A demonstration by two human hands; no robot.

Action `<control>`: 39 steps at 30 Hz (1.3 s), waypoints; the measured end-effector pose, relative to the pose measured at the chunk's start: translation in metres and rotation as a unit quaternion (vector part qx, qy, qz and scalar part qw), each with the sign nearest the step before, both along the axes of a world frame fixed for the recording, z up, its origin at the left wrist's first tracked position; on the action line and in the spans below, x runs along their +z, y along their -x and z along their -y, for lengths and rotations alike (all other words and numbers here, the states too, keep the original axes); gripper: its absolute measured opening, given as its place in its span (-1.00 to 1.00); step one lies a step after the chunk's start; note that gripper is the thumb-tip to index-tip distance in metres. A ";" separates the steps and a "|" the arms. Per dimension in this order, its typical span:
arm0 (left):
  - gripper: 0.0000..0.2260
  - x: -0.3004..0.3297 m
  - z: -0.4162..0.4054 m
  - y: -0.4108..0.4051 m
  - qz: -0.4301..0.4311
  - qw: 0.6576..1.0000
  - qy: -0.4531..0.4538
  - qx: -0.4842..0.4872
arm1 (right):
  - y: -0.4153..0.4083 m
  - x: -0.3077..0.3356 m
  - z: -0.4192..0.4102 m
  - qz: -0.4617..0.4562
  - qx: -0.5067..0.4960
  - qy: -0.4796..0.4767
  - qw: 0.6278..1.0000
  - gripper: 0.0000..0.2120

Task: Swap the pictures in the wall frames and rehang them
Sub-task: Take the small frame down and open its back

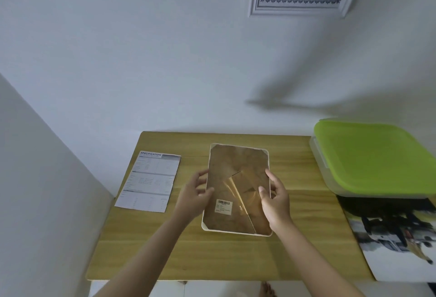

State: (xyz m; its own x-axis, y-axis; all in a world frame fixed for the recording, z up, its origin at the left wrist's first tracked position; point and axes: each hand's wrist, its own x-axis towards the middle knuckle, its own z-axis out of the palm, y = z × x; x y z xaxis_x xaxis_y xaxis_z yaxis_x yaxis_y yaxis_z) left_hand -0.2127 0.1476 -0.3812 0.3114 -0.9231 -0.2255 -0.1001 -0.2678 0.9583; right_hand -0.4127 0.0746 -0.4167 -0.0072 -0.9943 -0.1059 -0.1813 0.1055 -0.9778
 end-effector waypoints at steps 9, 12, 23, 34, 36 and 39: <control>0.22 -0.058 -0.042 0.008 0.140 0.968 -0.128 -0.162 | 0.005 -0.045 -0.007 -0.070 0.025 -0.075 0.994 -0.52; 0.27 -0.066 -0.043 0.008 0.167 0.959 -0.136 -0.186 | 0.007 -0.049 -0.006 -0.108 0.040 -0.085 0.990 -0.53; 0.22 -0.073 -0.039 0.008 0.154 0.968 -0.087 -0.178 | 0.023 -0.049 0.012 -0.254 0.108 -0.059 0.959 -0.50; 0.16 -0.085 -0.042 0.008 0.133 0.976 -0.062 -0.163 | 0.017 -0.032 0.048 -0.289 0.147 -0.085 0.942 -0.48; 0.16 -0.086 -0.042 0.007 0.131 0.976 -0.059 -0.162 | 0.010 -0.029 0.058 -0.312 0.163 -0.079 0.933 -0.42; 0.16 -0.087 -0.042 0.007 0.133 0.976 -0.056 -0.164 | 0.000 -0.021 0.070 -0.344 0.187 -0.086 0.916 -0.33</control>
